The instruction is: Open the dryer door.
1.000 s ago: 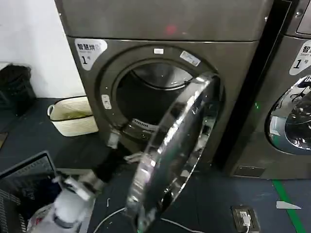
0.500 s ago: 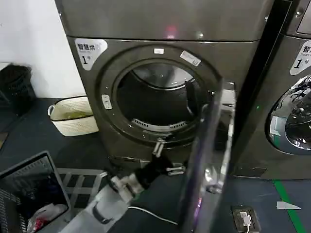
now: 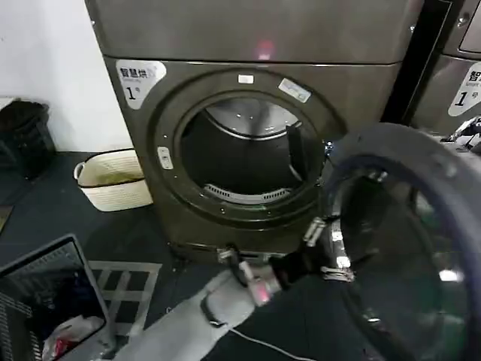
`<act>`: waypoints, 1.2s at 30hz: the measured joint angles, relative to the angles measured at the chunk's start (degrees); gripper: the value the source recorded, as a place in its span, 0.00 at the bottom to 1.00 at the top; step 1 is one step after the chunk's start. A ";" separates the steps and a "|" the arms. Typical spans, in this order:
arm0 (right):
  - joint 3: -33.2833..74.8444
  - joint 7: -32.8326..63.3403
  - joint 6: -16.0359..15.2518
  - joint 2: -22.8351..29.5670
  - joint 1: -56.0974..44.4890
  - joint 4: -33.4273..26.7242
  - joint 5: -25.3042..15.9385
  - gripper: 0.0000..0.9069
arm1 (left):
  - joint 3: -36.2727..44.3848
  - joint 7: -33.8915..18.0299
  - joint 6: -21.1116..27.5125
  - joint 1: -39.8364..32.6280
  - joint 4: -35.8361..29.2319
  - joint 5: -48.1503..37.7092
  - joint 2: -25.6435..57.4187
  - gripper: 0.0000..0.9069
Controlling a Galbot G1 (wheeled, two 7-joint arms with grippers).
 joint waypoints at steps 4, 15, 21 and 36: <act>2.90 0.74 -1.01 -0.87 -1.36 -2.69 0.06 1.00 | 2.57 0.07 -0.29 -2.42 2.39 -0.20 -2.57 1.00; 8.39 -0.34 -0.66 -6.62 -4.89 -11.94 -0.15 1.00 | 4.72 0.29 -0.97 -5.62 5.80 -1.12 -5.30 1.00; 9.08 -0.34 -1.20 -6.83 -5.01 -12.70 -0.09 1.00 | 4.79 0.48 -1.22 -5.65 5.57 -1.20 -5.12 1.00; 8.11 -2.87 -0.85 -7.46 -5.02 -12.12 7.21 1.00 | -1.14 1.34 -7.40 0.37 -6.30 10.38 8.70 1.00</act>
